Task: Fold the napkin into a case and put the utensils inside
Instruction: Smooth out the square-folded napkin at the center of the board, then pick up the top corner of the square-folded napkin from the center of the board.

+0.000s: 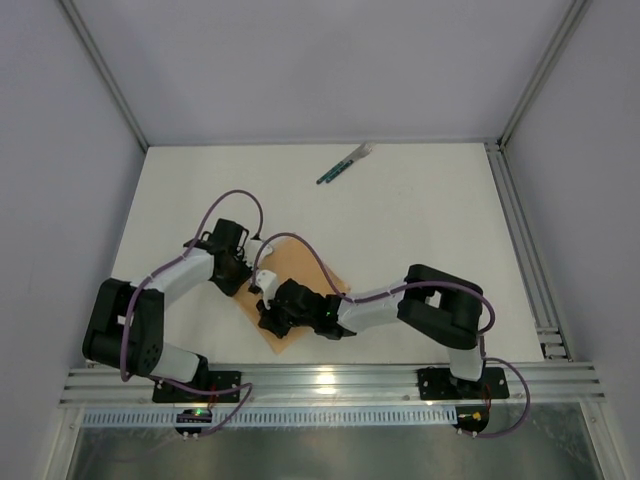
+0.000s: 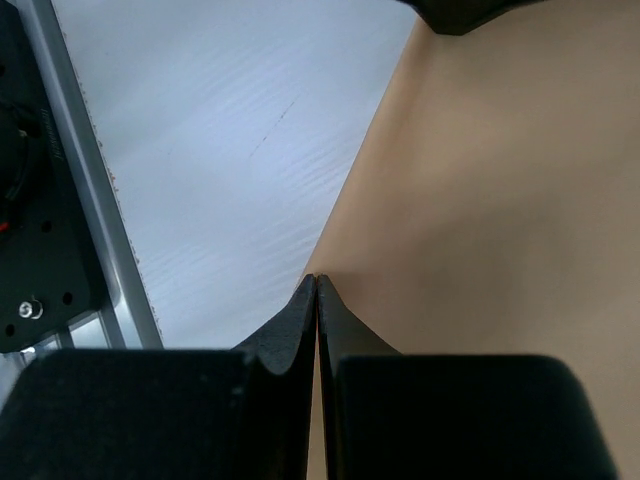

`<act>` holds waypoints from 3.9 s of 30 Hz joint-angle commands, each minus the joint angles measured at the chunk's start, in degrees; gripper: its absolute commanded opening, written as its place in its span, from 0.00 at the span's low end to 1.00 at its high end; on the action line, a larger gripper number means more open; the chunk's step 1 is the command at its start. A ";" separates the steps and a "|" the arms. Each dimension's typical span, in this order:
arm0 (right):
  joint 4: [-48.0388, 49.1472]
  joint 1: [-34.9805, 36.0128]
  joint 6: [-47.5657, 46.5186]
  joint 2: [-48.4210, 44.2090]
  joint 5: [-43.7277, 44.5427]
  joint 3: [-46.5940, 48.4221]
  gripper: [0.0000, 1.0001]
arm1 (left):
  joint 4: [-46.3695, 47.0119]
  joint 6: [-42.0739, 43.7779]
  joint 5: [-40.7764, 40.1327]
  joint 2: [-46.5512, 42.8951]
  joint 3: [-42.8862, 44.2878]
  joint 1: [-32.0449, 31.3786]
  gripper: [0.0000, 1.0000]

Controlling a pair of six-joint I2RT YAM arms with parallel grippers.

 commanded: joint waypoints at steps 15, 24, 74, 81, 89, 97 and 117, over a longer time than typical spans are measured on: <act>0.76 9.22 -9.20 -3.08 6.81 -10.37 0.04 | -0.27 -2.39 0.80 6.80 2.98 0.25 0.22; -7.75 11.61 -3.85 -11.85 10.60 -13.10 0.04 | -0.63 -1.60 0.97 5.66 3.25 0.25 0.23; -22.18 -33.66 10.40 -33.76 2.26 -14.00 0.10 | -3.26 -1.24 3.69 -0.92 8.07 0.25 0.29; -31.56 -33.74 3.81 -17.00 -2.22 10.16 0.36 | -5.20 -4.76 3.09 -6.29 11.86 0.25 0.47; -40.45 -33.65 6.26 7.36 -6.01 37.33 0.36 | -5.99 -7.40 -1.05 -4.37 11.51 2.44 0.52; -40.21 -33.22 8.11 19.68 -9.61 45.17 0.30 | -3.62 -8.10 -0.35 -2.25 9.49 5.35 0.52; -29.66 -32.34 6.00 15.73 -9.08 39.20 0.20 | -3.35 -8.02 -0.43 -3.22 8.61 5.44 0.52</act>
